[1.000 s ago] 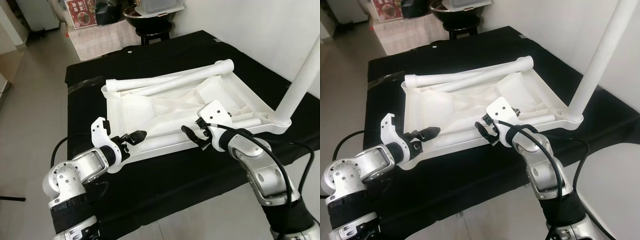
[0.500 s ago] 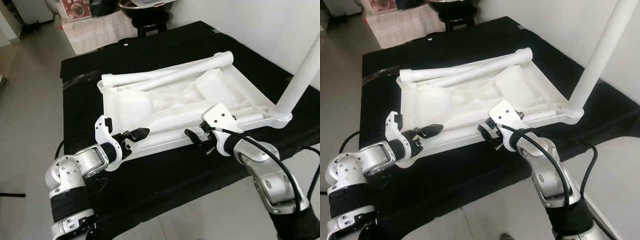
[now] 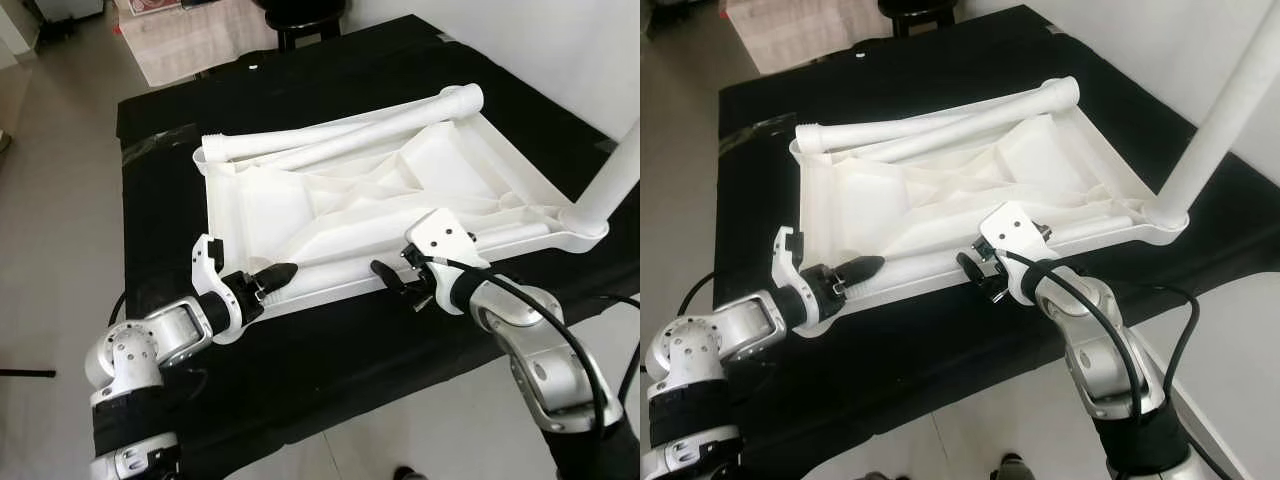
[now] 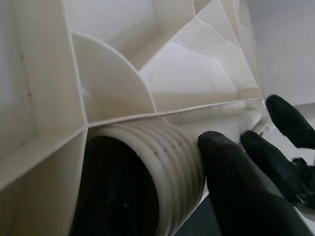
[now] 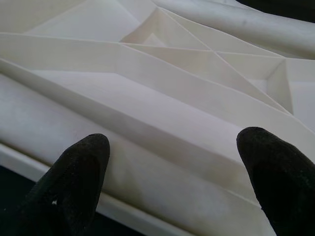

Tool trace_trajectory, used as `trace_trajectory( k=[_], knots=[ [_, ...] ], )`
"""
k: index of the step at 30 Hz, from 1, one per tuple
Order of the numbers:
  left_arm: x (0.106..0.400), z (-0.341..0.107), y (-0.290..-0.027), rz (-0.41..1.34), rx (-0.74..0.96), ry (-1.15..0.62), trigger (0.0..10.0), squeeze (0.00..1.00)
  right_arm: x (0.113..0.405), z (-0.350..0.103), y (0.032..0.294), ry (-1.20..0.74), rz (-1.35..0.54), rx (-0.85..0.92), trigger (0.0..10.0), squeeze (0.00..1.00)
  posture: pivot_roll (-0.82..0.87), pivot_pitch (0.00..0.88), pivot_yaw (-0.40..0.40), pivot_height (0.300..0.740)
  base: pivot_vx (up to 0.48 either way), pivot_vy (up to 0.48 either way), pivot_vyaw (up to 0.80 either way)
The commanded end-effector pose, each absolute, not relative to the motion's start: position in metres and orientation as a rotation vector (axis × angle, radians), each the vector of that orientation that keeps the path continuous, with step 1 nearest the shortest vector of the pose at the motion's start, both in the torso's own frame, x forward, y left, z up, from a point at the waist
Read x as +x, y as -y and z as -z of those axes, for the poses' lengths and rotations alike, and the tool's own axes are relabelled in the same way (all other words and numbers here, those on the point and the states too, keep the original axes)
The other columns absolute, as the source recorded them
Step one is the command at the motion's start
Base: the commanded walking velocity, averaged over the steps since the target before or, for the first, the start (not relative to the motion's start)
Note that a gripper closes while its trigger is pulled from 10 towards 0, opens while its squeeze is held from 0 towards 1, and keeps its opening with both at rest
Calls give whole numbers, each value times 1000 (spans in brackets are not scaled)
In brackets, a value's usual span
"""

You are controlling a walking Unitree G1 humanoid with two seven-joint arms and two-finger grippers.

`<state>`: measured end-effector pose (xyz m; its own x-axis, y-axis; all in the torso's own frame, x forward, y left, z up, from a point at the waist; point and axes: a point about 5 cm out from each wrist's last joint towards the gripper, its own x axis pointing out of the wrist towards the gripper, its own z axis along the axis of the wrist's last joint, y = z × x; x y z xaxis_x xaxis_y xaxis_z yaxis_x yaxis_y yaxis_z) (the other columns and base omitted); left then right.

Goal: Building children table

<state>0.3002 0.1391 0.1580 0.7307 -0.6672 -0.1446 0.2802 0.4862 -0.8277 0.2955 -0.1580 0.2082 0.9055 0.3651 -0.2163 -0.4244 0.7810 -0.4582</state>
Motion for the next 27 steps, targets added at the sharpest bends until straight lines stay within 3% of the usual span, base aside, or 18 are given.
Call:
trace_trajectory(
  k=[1,12,21,23,27],
  knots=[
    [295,-155,-131,658,-897,-517,0,0,294,-212,154,-99,-440,-513,10000,0,-179,212,89,740,0,0,0],
    [288,-161,-131,699,-892,-460,0,0,298,-217,151,-64,-437,-506,10000,0,-175,185,90,740,0,0,0],
    [275,-226,-146,817,-799,-136,0,0,305,-245,144,112,-447,-403,10000,0,-146,145,92,740,0,0,0],
    [275,-226,-146,817,-799,-136,0,0,305,-245,144,112,-447,-403,10000,0,-146,145,92,740,0,0,0],
    [262,-268,-159,879,-713,64,0,0,308,-275,146,265,-452,-253,10000,0,-142,125,88,740,0,0,0]
  ],
)
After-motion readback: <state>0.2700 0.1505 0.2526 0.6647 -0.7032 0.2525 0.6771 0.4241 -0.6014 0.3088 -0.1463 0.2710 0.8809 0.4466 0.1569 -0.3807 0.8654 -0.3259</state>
